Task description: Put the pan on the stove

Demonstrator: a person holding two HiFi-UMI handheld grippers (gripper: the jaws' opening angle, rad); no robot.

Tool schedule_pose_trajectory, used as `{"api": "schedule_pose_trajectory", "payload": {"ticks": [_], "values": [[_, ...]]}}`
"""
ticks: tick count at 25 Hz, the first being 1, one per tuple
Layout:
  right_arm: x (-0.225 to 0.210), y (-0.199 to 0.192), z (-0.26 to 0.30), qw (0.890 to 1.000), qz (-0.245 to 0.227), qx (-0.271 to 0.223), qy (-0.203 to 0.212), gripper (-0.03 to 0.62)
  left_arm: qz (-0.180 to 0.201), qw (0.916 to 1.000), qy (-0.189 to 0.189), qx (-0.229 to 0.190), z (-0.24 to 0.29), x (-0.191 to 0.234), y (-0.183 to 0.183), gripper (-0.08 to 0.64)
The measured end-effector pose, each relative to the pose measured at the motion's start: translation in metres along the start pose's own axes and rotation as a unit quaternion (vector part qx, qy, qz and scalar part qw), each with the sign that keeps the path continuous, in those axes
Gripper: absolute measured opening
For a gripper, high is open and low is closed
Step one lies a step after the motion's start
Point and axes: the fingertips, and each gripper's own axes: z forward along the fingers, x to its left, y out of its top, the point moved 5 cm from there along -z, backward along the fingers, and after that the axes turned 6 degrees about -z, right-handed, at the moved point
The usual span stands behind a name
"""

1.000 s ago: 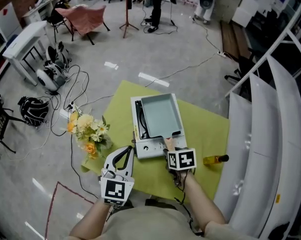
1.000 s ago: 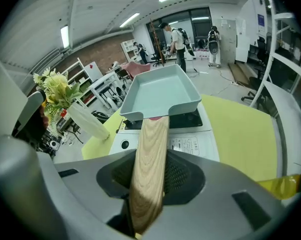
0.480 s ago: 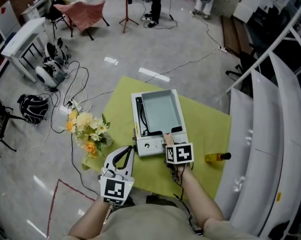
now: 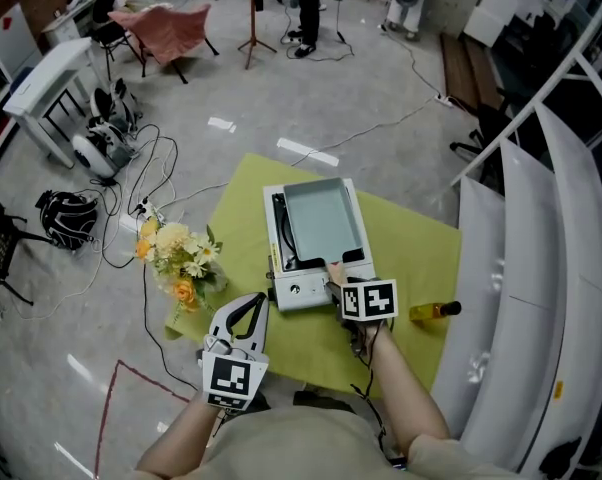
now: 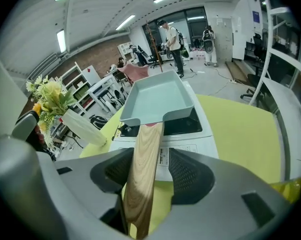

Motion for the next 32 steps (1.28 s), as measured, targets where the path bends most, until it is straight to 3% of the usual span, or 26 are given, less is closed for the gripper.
{"api": "schedule_pose_trajectory", "payload": {"ticks": [3,10,20,28,32], "values": [[-0.001,0.005,-0.014,1.0,-0.015,-0.01,-0.003,0.242,0.006,1.0,-0.001,-0.005,-0.003,-0.002,0.005,0.008],[0.006,0.015,-0.05,0.998,-0.036,-0.049,-0.007,0.235,0.047,0.9986,0.003,-0.025,-0.006,-0.004,0.023,0.008],[0.049,0.041,-0.132,0.978,-0.115,-0.176,-0.008,0.113,0.15,0.9823,0.006,-0.111,-0.04,-0.011,0.088,0.008],[0.103,0.053,-0.218,0.942,-0.173,-0.287,-0.007,0.072,0.076,0.9845,-0.006,-0.158,-0.083,-0.015,0.124,0.008],[0.122,0.049,-0.253,0.93,-0.175,-0.323,-0.014,0.006,0.076,0.9826,0.0,-0.169,-0.103,-0.015,0.136,0.008]]}}
